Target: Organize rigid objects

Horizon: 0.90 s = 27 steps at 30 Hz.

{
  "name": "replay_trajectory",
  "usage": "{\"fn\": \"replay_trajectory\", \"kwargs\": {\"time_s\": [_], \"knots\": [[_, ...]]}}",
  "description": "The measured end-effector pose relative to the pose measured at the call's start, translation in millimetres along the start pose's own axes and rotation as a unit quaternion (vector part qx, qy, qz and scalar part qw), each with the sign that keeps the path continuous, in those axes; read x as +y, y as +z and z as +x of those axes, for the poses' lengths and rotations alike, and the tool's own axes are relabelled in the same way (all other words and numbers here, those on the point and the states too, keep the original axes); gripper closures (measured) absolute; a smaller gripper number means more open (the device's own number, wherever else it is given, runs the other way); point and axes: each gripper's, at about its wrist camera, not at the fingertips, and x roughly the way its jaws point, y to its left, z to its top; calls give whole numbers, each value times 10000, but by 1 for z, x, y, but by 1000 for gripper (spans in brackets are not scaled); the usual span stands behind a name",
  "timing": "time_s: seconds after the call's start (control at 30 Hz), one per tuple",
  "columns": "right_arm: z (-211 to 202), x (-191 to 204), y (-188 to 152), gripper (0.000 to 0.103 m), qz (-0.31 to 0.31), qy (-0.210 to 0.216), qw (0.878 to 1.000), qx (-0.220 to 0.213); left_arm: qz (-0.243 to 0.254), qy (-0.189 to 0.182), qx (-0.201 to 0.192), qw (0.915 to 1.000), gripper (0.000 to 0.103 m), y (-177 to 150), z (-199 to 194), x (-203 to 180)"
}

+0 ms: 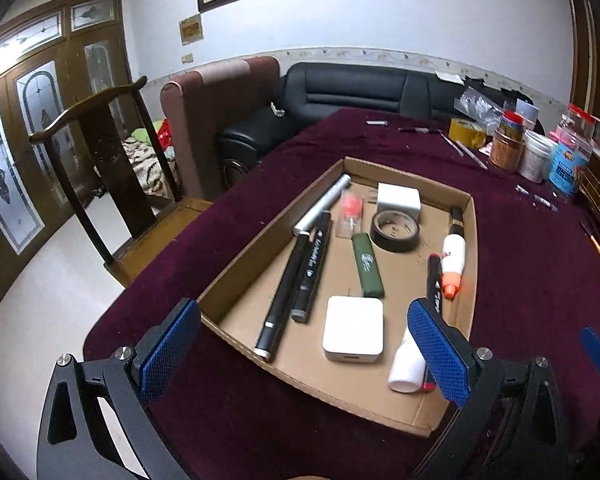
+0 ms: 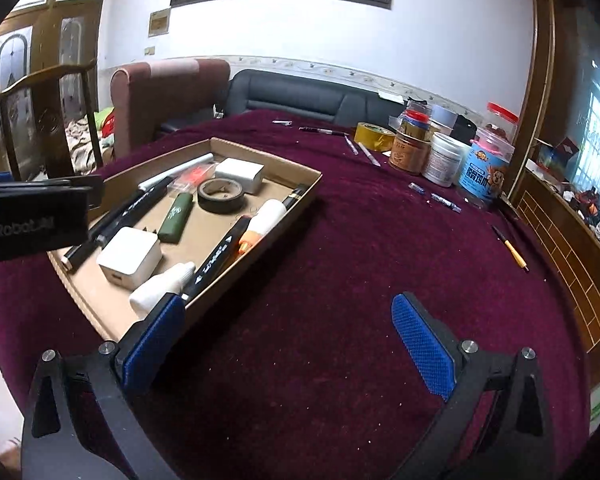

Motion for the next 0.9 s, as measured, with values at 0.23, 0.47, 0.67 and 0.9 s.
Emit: {"fn": "replay_trajectory", "kwargs": {"time_s": [0.23,0.47,0.67,0.9], "knots": [[8,-2,10,0,-168,-145,9994,264,5,-127,273,9995,1,-3,14,-1],[20,1,24,0,-274,-351,9977,521,-107,-180,474,9987,1,-4,28,12],[27,9,29,0,-343,-367,9969,611,-240,-170,581,9979,1,-4,38,24],[33,25,32,0,-515,-313,9958,690,-265,-133,569,9979,1,-5,43,32]]}}
